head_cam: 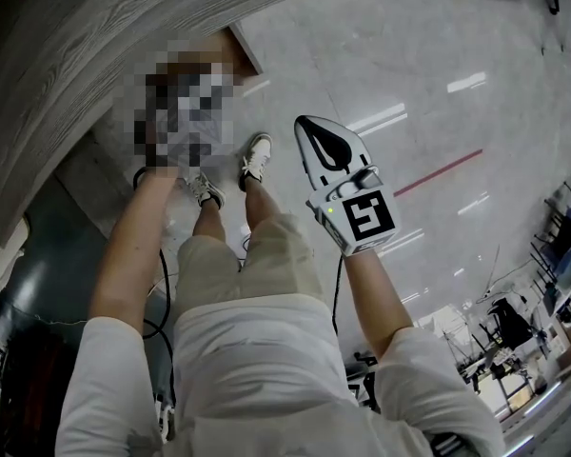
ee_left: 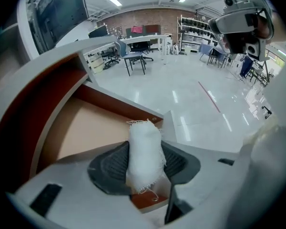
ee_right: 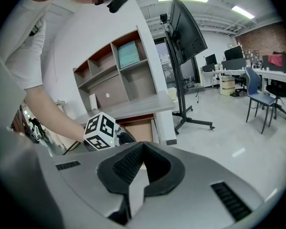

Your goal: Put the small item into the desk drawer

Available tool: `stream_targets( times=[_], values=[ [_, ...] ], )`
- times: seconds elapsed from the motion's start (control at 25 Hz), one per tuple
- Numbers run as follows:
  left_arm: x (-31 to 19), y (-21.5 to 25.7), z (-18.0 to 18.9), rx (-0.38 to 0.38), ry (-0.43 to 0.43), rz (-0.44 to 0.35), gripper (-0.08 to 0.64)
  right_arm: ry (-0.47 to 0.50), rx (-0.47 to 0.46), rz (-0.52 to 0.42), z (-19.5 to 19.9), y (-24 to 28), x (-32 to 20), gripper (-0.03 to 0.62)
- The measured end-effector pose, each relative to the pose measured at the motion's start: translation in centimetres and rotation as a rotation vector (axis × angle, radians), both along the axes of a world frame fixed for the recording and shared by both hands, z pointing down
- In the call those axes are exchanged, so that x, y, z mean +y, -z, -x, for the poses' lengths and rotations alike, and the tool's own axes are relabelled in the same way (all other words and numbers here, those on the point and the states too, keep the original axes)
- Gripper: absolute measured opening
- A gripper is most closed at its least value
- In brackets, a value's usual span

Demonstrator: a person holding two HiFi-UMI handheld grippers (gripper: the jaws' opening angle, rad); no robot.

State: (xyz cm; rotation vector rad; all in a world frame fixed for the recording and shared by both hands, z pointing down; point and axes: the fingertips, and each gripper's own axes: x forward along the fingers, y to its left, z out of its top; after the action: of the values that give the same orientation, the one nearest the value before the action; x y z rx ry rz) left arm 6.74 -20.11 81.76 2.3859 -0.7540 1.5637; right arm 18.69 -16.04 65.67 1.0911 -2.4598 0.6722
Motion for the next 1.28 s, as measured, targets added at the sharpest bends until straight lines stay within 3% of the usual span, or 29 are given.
stream_targets(
  times=[0.44, 1.28],
  values=[
    [-0.2, -3.1, 0.4, -0.054, -0.001, 0.067, 0.17, -0.028, 0.011, 0.018, -1.6, -1.4, 0.1, -0.002],
    [-1.3, -7.0, -0.9, -0.085, -0.004, 0.15, 0.17, -0.065, 0.028, 0.05, -4.7, -3.7, -0.3, -0.002]
  ],
)
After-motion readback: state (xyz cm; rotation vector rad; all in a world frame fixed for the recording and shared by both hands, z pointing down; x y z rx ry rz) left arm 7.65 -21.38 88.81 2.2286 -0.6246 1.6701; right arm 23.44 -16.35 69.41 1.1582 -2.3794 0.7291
